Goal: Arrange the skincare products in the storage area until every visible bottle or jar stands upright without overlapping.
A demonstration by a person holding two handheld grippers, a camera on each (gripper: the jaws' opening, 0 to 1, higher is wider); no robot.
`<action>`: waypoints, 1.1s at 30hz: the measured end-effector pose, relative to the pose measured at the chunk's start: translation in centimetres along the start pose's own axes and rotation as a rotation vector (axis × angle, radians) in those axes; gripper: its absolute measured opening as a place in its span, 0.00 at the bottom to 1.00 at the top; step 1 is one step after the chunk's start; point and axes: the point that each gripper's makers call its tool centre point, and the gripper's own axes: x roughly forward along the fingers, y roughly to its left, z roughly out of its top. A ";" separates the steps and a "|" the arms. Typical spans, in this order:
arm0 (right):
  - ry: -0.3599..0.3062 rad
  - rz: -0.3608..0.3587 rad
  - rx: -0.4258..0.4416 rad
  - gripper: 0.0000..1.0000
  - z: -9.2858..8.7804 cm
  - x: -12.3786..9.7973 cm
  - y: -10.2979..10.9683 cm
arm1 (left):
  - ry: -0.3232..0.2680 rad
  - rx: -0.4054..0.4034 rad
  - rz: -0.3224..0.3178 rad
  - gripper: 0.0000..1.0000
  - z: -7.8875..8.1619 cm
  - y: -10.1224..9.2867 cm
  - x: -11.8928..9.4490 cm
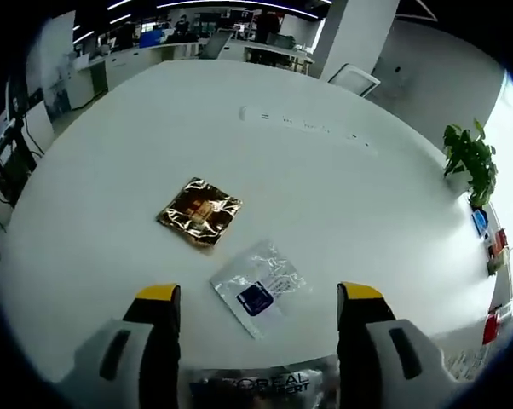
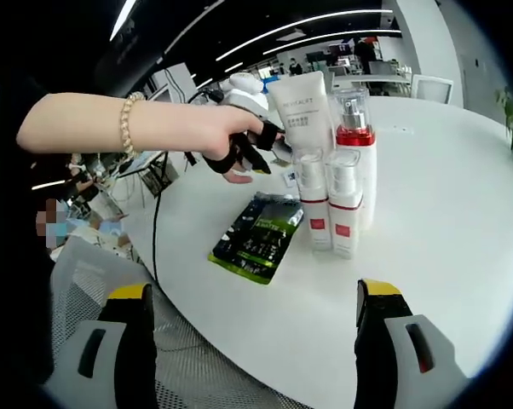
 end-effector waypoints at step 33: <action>-0.003 -0.014 0.029 0.98 -0.1 0.1 -0.5 | 0.029 0.136 0.129 0.63 -0.4 1.3 1.3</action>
